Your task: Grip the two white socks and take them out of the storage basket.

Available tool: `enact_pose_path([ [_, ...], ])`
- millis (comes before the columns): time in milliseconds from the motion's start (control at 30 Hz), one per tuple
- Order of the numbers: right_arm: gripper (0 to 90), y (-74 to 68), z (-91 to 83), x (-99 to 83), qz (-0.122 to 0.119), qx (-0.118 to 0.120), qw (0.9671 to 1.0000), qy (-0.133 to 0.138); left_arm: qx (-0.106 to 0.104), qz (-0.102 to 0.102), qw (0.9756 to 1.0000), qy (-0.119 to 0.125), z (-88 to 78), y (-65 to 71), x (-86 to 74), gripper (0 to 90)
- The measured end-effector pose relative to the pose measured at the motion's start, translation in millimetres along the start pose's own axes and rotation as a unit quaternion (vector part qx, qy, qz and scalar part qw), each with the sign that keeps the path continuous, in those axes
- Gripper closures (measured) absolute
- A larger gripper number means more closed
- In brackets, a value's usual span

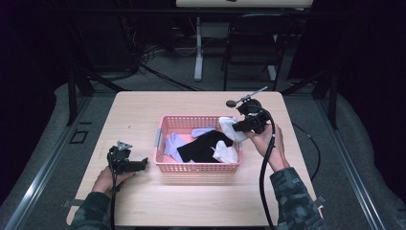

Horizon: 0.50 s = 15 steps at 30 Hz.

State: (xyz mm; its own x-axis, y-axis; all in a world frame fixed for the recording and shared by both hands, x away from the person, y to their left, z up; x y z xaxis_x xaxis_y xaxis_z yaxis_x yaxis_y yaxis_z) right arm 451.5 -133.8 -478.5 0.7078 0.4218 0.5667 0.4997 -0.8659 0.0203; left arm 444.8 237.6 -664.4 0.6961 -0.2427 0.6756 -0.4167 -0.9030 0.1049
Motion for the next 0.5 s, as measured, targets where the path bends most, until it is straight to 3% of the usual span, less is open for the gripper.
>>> enact_pose_path([
  [500, 85.5, 12.6, -13.6, -5.8, 0.0, -0.012, 0.9999, 0.0, 0.0, 0.0, 1.0, 0.0, 0.0, 0.0, 0.0, 0.2],
])
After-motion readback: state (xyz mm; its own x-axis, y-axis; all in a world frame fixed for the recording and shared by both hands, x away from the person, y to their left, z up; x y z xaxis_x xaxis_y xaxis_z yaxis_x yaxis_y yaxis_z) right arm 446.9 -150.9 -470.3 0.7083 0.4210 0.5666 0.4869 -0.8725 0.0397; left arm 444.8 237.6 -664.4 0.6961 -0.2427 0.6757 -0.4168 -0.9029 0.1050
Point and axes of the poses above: each handheld gripper's, and its own axes: z roughly forward along the jaws, x roughly out of its top, y roughly to its right, the point moved 10 cm from there along z, roughly forward along the jaws, and after that the axes turned 7 degrees about -x, right-handed, at the moved point
